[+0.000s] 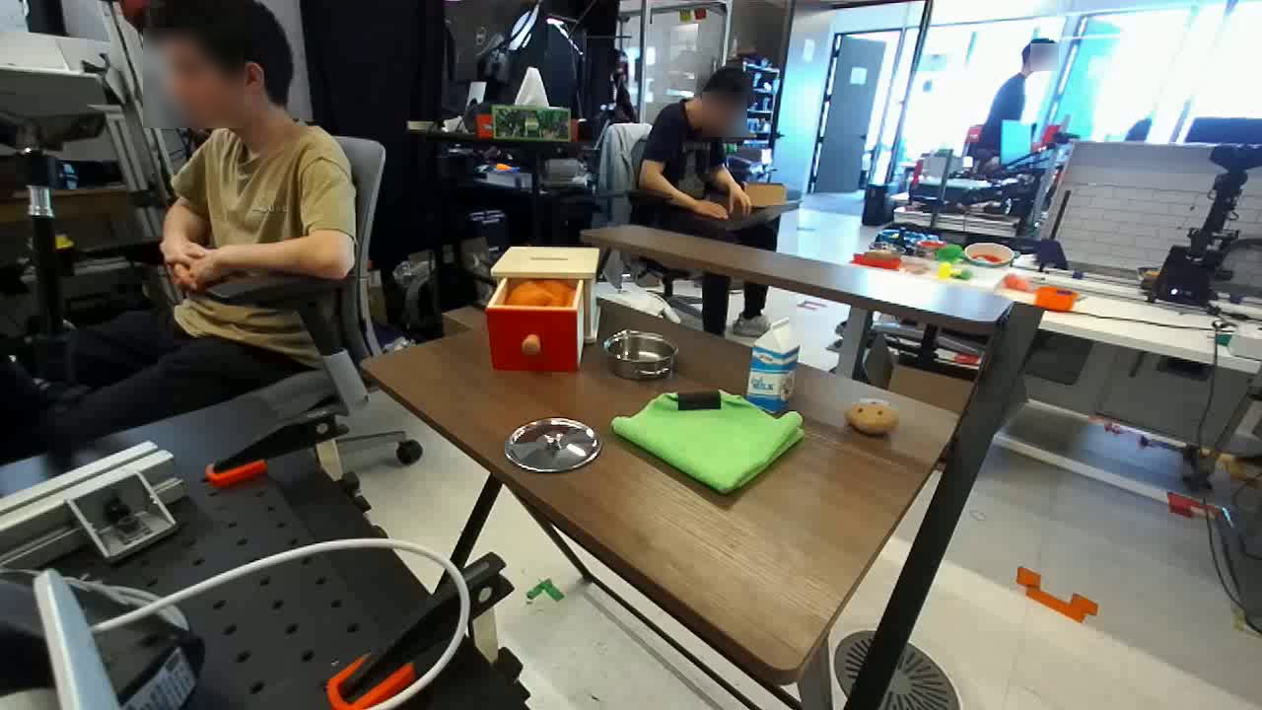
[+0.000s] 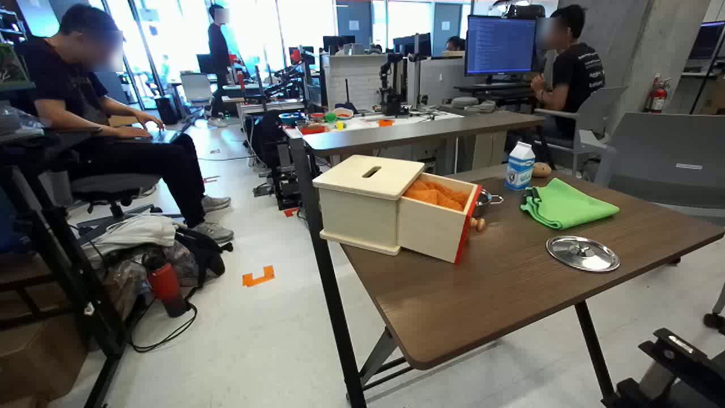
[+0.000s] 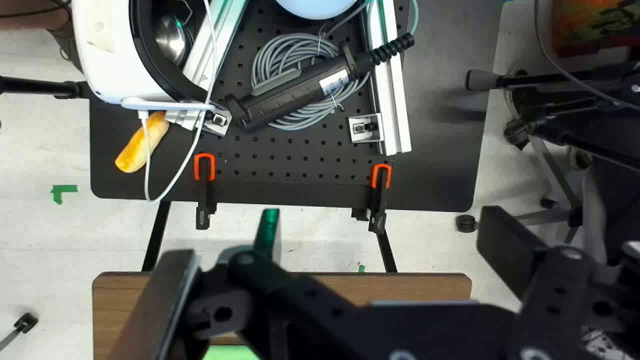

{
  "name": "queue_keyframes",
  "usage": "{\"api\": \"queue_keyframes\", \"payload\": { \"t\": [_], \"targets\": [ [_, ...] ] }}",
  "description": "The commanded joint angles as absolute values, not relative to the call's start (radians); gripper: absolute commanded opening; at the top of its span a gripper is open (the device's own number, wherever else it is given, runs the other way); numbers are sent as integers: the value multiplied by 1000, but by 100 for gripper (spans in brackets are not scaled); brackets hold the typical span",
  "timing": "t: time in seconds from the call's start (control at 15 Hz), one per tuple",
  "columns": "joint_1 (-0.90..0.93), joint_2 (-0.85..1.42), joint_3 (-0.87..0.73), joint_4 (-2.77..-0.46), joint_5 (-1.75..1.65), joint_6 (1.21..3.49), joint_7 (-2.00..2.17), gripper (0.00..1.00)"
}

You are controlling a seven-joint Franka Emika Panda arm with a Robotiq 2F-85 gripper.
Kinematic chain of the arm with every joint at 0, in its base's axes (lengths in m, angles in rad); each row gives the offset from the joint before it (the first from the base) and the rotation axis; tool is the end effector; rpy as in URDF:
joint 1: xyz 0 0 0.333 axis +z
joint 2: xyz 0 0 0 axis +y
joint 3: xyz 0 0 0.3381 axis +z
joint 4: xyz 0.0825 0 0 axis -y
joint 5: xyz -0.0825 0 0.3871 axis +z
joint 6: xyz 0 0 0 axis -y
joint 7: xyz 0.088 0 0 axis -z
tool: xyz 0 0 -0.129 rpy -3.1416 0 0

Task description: Close the chest drawer

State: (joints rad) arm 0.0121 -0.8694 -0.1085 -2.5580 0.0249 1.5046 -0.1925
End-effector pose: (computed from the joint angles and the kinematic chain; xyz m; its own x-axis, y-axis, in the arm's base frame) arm 0.2514 -0.0257 0.5067 0.9754 0.1505 -0.1611 0.1283 -0.9817 -0.1407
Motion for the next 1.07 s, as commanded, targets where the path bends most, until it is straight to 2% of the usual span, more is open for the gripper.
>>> {"api": "queue_keyframes", "payload": {
  "t": [0.0,0.47,0.73,1.0],
  "targets": [
    [9,-868,-106,-2556,26,1503,-194,100],
    [4,-858,-58,-2642,64,1584,-98,100],
    [-8,-825,23,-2791,145,1871,99,100],
    [-9,-639,107,-2800,187,2161,280,100]
  ]
}}
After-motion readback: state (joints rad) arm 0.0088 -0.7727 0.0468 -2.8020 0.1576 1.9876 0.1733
